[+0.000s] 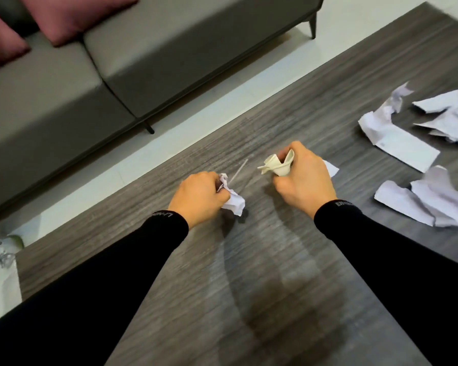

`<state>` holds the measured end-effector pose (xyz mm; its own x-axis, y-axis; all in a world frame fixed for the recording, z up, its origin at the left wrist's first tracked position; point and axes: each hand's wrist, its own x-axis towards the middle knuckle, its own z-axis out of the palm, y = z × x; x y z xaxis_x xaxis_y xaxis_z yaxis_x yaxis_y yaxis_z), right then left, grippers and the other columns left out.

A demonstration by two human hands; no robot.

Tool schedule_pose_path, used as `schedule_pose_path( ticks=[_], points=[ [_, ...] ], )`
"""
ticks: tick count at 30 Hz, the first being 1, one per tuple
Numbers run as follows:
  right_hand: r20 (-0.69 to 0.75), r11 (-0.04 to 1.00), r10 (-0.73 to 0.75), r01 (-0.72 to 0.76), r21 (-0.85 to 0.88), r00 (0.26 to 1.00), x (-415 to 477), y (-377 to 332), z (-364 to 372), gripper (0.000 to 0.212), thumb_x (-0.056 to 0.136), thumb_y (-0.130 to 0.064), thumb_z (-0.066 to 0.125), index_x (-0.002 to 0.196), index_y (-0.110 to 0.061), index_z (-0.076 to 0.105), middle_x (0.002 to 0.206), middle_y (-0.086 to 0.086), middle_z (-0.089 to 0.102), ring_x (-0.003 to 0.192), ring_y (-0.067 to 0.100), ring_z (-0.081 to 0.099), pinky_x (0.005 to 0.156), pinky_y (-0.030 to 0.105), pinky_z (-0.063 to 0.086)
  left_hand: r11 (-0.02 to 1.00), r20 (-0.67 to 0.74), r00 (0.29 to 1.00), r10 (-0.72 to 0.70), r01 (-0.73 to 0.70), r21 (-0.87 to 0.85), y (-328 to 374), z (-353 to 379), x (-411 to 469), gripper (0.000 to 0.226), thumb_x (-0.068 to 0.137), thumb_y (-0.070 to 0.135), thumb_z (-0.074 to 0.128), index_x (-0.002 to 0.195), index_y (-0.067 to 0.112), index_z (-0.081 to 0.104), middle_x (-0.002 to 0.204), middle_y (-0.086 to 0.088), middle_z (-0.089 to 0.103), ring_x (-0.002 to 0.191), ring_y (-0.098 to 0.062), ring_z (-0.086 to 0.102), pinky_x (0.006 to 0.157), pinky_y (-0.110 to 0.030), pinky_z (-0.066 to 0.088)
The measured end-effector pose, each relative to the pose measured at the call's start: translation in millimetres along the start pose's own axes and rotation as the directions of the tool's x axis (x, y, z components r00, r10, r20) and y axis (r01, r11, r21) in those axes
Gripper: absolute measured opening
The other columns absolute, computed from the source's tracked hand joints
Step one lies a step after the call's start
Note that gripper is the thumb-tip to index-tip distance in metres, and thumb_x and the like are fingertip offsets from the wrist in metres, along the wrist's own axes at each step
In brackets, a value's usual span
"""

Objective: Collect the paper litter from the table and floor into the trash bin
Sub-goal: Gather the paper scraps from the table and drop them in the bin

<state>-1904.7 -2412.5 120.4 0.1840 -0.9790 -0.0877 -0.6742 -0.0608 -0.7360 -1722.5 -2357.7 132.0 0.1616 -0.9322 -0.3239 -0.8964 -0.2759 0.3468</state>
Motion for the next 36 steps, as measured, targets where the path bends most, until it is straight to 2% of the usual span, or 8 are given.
schedule_pose_path(
  ticks=[5,8,12,15,20,25,30,36],
  points=[
    [-0.193,0.961,0.245,-0.212,0.178,0.950,-60.8,19.1,-63.5,0.025,0.068,-0.012,0.068,0.083,-0.020,0.050,0.079,-0.006,0.057,0.080,0.019,0.054,0.057,0.014,0.027,0.977,0.015,1.000,0.018,-0.014,-0.214,61.4,-7.3,-27.0,0.017,0.081,0.023,0.053,0.070,0.011,0.058,0.070,-0.005,0.060,0.069,-0.025,0.052,0.057,-0.030,0.036],
    [-0.301,0.910,0.379,-0.294,0.291,0.875,-103.9,37.9,-94.8,0.031,0.066,-0.011,0.071,0.086,-0.021,0.050,0.089,0.000,0.063,0.090,0.022,0.061,0.068,0.014,0.033,0.965,0.071,0.990,0.120,-0.099,-0.242,107.4,10.7,-51.8,0.016,0.080,0.022,0.056,0.065,0.016,0.053,0.070,-0.006,0.060,0.074,-0.028,0.056,0.062,-0.029,0.036],
    [-0.455,0.785,0.596,-0.363,0.501,0.662,-166.3,72.6,-138.9,0.036,0.067,-0.013,0.071,0.095,-0.020,0.050,0.080,-0.007,0.060,0.072,0.018,0.060,0.065,0.019,0.040,0.934,0.148,0.950,0.274,-0.226,-0.277,179.0,49.5,-89.5,0.029,0.079,0.023,0.059,0.056,0.023,0.042,0.068,0.000,0.057,0.069,-0.021,0.050,0.056,-0.022,0.028],
    [-0.553,0.682,0.731,-0.410,0.605,0.399,-237.5,119.5,-173.2,0.045,0.068,-0.020,0.072,0.107,-0.022,0.050,0.077,-0.014,0.054,0.065,0.007,0.055,0.070,0.020,0.039,0.904,0.262,0.882,0.392,-0.318,-0.285,237.2,97.5,-129.0,0.023,0.080,0.023,0.057,0.060,0.021,0.045,0.070,-0.001,0.062,0.075,-0.026,0.057,0.057,-0.021,0.030],
    [-0.364,0.410,0.909,-0.593,0.693,0.203,-363.0,209.7,-175.1,0.034,0.070,-0.021,0.070,0.096,-0.022,0.049,0.074,-0.008,0.056,0.066,0.016,0.055,0.065,0.023,0.044,0.876,0.452,0.751,0.482,-0.434,-0.212,291.2,179.5,-193.3,0.016,0.081,0.024,0.055,0.068,0.018,0.048,0.085,-0.015,0.072,0.088,-0.032,0.063,0.080,-0.030,0.042],
    [-0.163,0.154,0.985,-0.672,0.725,0.049,-429.0,265.6,-144.0,0.043,0.069,-0.012,0.071,0.109,-0.003,0.058,0.099,0.017,0.063,0.087,0.030,0.060,0.078,0.033,0.048,0.883,0.616,0.680,0.397,-0.466,-0.055,301.7,250.2,-234.2,0.021,0.083,0.021,0.055,0.082,0.002,0.063,0.098,-0.021,0.069,0.096,-0.036,0.061,0.072,-0.031,0.043],
    [-0.092,0.060,0.996,-0.636,0.770,-0.017,-446.2,291.4,-117.7,0.053,0.067,-0.013,0.074,0.116,-0.004,0.054,0.110,0.019,0.064,0.089,0.031,0.059,0.082,0.036,0.051,0.894,0.719,0.633,0.287,-0.447,0.036,292.7,299.7,-254.0,0.022,0.083,0.020,0.054,0.070,0.003,0.056,0.095,-0.024,0.068,0.092,-0.037,0.062,0.064,-0.029,0.039],
    [-0.039,0.055,0.998,-0.603,0.796,0.040,-445.7,308.2,-112.6,0.062,0.078,-0.020,0.068,0.132,-0.002,0.043,0.123,0.016,0.059,0.106,0.031,0.057,0.090,0.033,0.045,0.918,0.802,0.540,0.255,-0.395,-0.026,285.2,323.1,-247.9,0.020,0.079,0.014,0.055,0.060,0.009,0.051,0.071,-0.013,0.058,0.075,-0.033,0.061,0.071,-0.035,0.050]
  ],
)
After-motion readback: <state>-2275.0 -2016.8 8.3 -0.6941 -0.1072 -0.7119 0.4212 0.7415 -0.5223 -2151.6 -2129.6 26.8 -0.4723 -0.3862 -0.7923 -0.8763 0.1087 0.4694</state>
